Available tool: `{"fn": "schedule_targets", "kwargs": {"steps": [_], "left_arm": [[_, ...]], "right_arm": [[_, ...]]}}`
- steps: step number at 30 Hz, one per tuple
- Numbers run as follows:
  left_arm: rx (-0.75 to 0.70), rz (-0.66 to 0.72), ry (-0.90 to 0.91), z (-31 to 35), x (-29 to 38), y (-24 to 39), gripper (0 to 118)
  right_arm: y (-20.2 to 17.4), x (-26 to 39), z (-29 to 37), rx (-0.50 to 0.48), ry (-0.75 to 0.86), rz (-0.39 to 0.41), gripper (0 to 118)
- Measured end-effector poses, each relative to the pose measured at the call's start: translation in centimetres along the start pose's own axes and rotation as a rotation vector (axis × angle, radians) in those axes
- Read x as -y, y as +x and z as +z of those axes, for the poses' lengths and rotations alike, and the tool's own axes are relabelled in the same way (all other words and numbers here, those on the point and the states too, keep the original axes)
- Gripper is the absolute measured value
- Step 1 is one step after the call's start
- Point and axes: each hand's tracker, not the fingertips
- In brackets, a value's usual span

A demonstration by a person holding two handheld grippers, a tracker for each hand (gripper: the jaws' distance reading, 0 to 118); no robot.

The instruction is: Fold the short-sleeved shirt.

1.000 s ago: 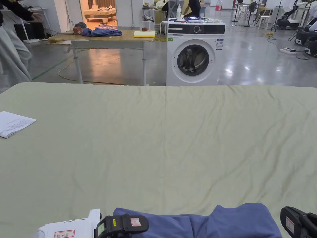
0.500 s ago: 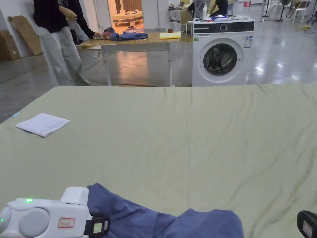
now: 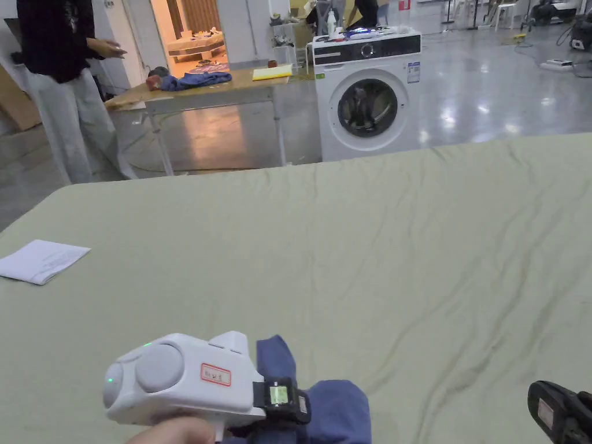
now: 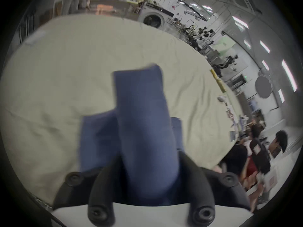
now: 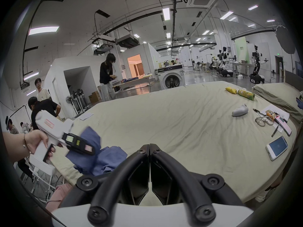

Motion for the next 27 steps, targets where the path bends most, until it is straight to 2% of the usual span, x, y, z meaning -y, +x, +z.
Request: {"fn": "schedule_targets", "kwargs": {"steps": [1, 2, 3, 9, 11, 13, 14, 15, 16, 17, 18, 24, 27], "left_arm": [[0.024, 0.007, -0.008, -1.7, 0.1, 0.5, 65], [0.034, 0.013, -0.009, -3.0, 0.4, 1.0, 76], [0.050, 0.022, -0.008, -3.9, 0.6, 1.4, 81], [0.207, 0.005, 0.031, -0.9, 1.0, 1.5, 81], [0.194, -0.047, 0.076, 1.7, 1.2, 1.1, 81], [0.075, -0.176, 0.124, 4.0, 1.7, 1.2, 81], [0.020, -0.251, 0.176, 5.0, 2.2, 1.5, 78], [-0.037, -0.325, 0.222, 5.7, 2.6, 1.9, 66], [-0.070, -0.375, 0.240, 5.9, 3.0, 2.3, 32], [-0.111, -0.406, 0.247, 5.9, 3.3, 2.6, 7], [-0.094, -0.405, 0.251, 5.6, 3.6, 2.9, 2], [0.009, -0.371, 0.091, -1.4, 3.6, 5.1, 2], [-0.082, -0.314, -0.092, -7.2, 4.1, 4.7, 2]], "right_arm": [[0.1, 0.0, 0.3, 0.007, 0.003, -0.004, 0], [0.3, 0.0, 0.5, 0.013, 0.003, -0.008, 0], [0.4, -0.1, 0.6, 0.017, 0.002, -0.010, 0], [0.5, 0.1, 0.8, 0.020, -0.003, -0.008, 0], [0.3, 0.2, 0.6, 0.013, -0.005, -0.009, 0], [0.0, 0.2, 0.2, 0.003, -0.002, -0.009, 0], [-0.1, 0.2, 0.1, -0.001, -0.001, -0.007, 0], [-0.3, 0.2, 0.0, -0.004, -0.001, -0.005, 0], [-0.4, 0.2, 0.0, -0.008, 0.000, -0.002, 0], [-0.6, 0.1, -0.1, -0.012, -0.001, 0.000, 0], [-0.7, 0.1, -0.1, -0.014, 0.000, 0.002, 0], [-0.9, 0.0, 0.0, -0.014, -0.004, 0.007, 0], [-0.8, 0.0, 0.3, -0.004, 0.000, 0.011, 0]]}}
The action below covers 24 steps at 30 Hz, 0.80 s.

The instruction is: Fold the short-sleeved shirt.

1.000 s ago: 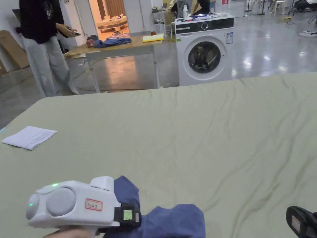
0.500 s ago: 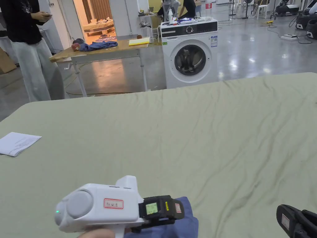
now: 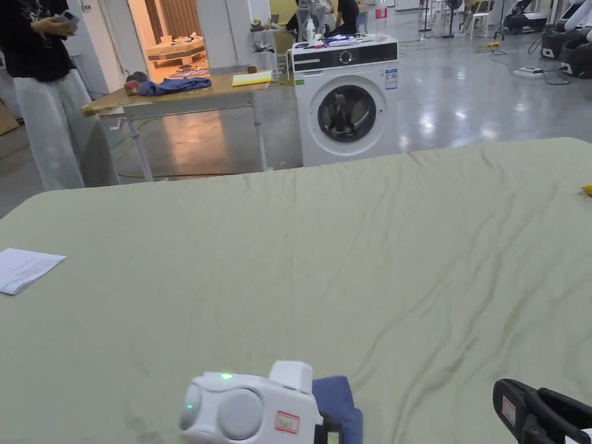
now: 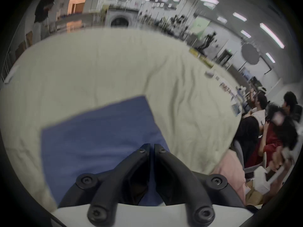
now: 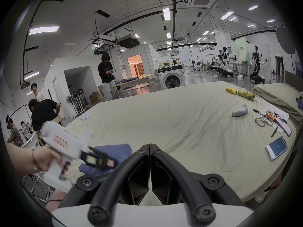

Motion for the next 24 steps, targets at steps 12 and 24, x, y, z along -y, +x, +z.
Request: {"fn": "schedule_targets", "kwargs": {"steps": [12, 24], "left_arm": [[0.052, 0.030, 0.483, 5.2, 4.9, 1.1, 2], [-0.657, -0.113, 1.196, 19.9, 7.4, -1.1, 2]], "right_arm": [[-1.4, -1.1, -0.3, -0.047, -0.011, 0.026, 0], [-6.9, -4.6, -1.5, 0.132, 0.419, 0.175, 0]]}}
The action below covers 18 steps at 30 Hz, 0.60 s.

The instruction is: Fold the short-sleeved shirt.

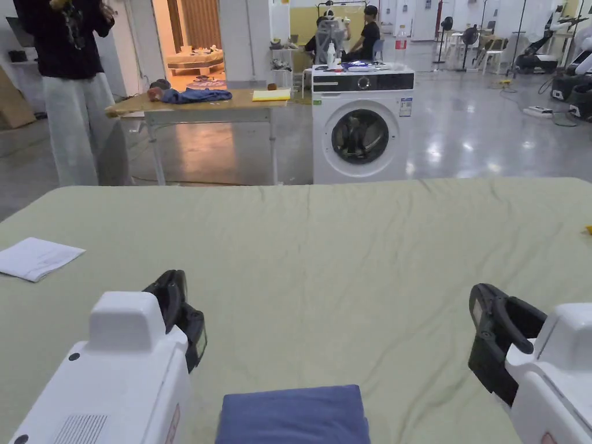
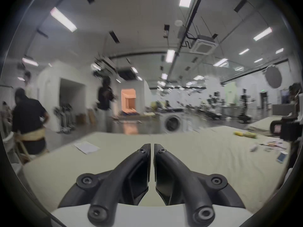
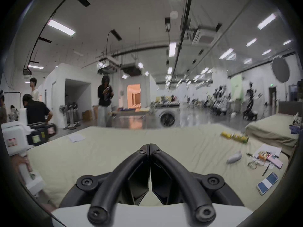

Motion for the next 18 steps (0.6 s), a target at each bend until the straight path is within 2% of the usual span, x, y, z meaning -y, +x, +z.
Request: {"fn": "schedule_targets", "kwargs": {"steps": [2, 5, 6, 8, 9, 14, 17, 18], "left_arm": [[-0.052, 0.008, 0.019, 0.9, 0.9, -0.8, 2], [-0.131, -0.001, 0.025, 2.4, 3.8, -1.2, 1], [-0.148, 0.037, 0.008, 2.9, 4.4, -1.5, 0], [-0.133, 0.095, -0.019, 3.4, 5.1, -2.1, 0], [-0.139, 0.081, -0.024, 3.4, 5.3, -2.2, 0], [-0.133, 0.053, -0.008, 2.7, 4.4, -2.1, 0], [-0.143, 0.046, 0.005, 2.9, 4.3, -1.9, 0], [-0.152, 0.028, 0.008, 2.9, 4.3, -1.9, 0]], "right_arm": [[-0.1, 0.8, 0.1, 0.038, 0.083, 0.002, 0], [-0.7, 3.2, 1.0, 0.174, 0.150, 0.115, 0], [-0.7, 3.7, 1.0, 0.177, 0.116, 0.124, 0], [-0.4, 4.2, 1.5, 0.170, 0.074, 0.072, 0], [-0.2, 4.3, 1.8, 0.177, 0.067, 0.052, 0], [0.5, 3.6, 1.5, 0.226, 0.075, 0.046, 0], [0.5, 3.1, 1.7, 0.203, 0.072, 0.026, 0], [0.2, 3.1, 1.1, 0.090, 0.034, 0.030, 0]]}}
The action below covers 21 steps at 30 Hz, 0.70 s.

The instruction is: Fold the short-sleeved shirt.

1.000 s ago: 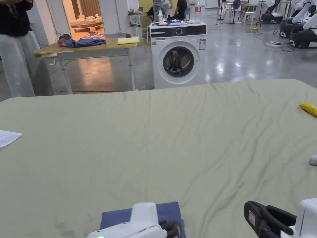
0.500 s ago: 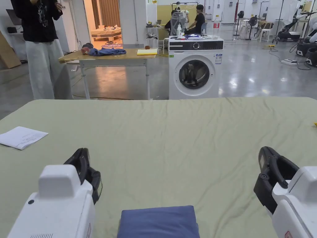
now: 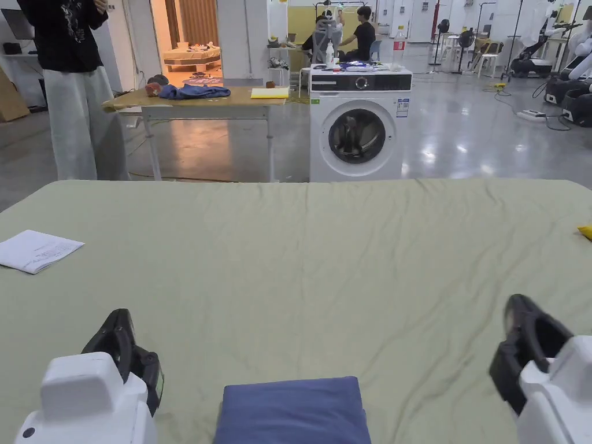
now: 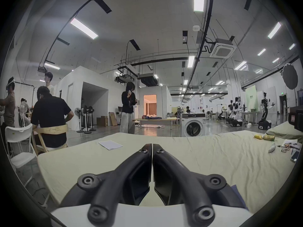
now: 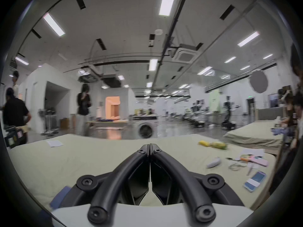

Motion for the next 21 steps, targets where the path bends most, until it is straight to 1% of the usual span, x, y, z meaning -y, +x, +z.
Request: {"fn": "schedule_targets", "kwargs": {"steps": [2, 3, 4, 5, 6, 7, 9, 10, 12, 13, 15, 16, 17, 18, 19, 20, 21], "left_arm": [[0.001, -0.037, -0.011, 0.2, 0.3, -0.2, 0], [0.019, -0.043, -0.029, 0.2, 0.5, -0.6, 0], [0.054, -0.046, -0.059, 0.1, 0.7, -0.9, 0], [0.077, -0.056, -0.089, 0.0, 1.0, -1.2, 0], [0.090, -0.063, -0.120, -0.1, 1.3, -1.6, 0], [0.097, -0.059, -0.147, -0.3, 1.6, -1.9, 0], [0.100, -0.039, -0.193, -0.5, 2.4, -2.8, 0], [0.102, -0.030, -0.223, -0.8, 2.7, -3.4, 0], [0.131, 0.004, -0.282, -1.6, 3.5, -4.7, 0], [0.177, 0.037, -0.329, -2.3, 3.8, -5.4, 0], [0.277, 0.143, -0.433, -4.1, 4.9, -7.0, 1], [0.364, 0.233, -0.511, -5.3, 5.6, -8.0, 6], [0.453, 0.334, -0.599, -6.6, 6.5, -8.8, 17], [0.557, 0.501, -0.708, -8.3, 7.3, -9.8, 37], [0.647, 0.646, -0.800, -9.8, 8.9, -10.4, 73], [0.732, 0.771, -0.944, -11.3, 10.7, -10.6, 86], [0.797, 0.852, -1.012, -12.4, 12.4, -10.6, 89]], "right_arm": [[-1.4, 0.6, -2.3, -0.274, -0.194, 0.020, 0], [-2.5, 1.4, -4.2, -0.423, -0.384, 0.020, 0], [-3.3, 2.7, -6.2, -0.534, -0.594, -0.044, 0], [-3.9, 4.2, -7.5, -0.561, -0.720, -0.122, 0], [-4.3, 5.9, -8.6, -0.569, -0.805, -0.190, 0], [-4.5, 7.4, -9.7, -0.530, -0.815, -0.207, 0], [-4.8, 9.9, -11.9, -0.544, -0.884, -0.215, 0], [-4.7, 11.1, -13.0, -0.561, -0.924, -0.236, 0], [-4.3, 13.6, -14.5, -0.567, -1.048, -0.345, 0], [-3.8, 14.6, -14.9, -0.539, -1.078, -0.403, 0], [-2.7, 15.5, -15.6, -0.505, -1.086, -0.454, 0], [-2.2, 15.7, -15.8, -0.511, -1.083, -0.459, 0], [-2.0, 15.8, -16.0, -0.514, -1.084, -0.451, 0], [-1.9, 15.9, -16.1, -0.518, -1.085, -0.450, 0], [-1.8, 16.0, -16.1, -0.528, -1.086, -0.453, 0], [-1.8, 15.7, -15.7, -0.536, -1.081, -0.455, 0], [-1.9, 15.7, -15.7, -0.540, -1.078, -0.453, 0]]}}
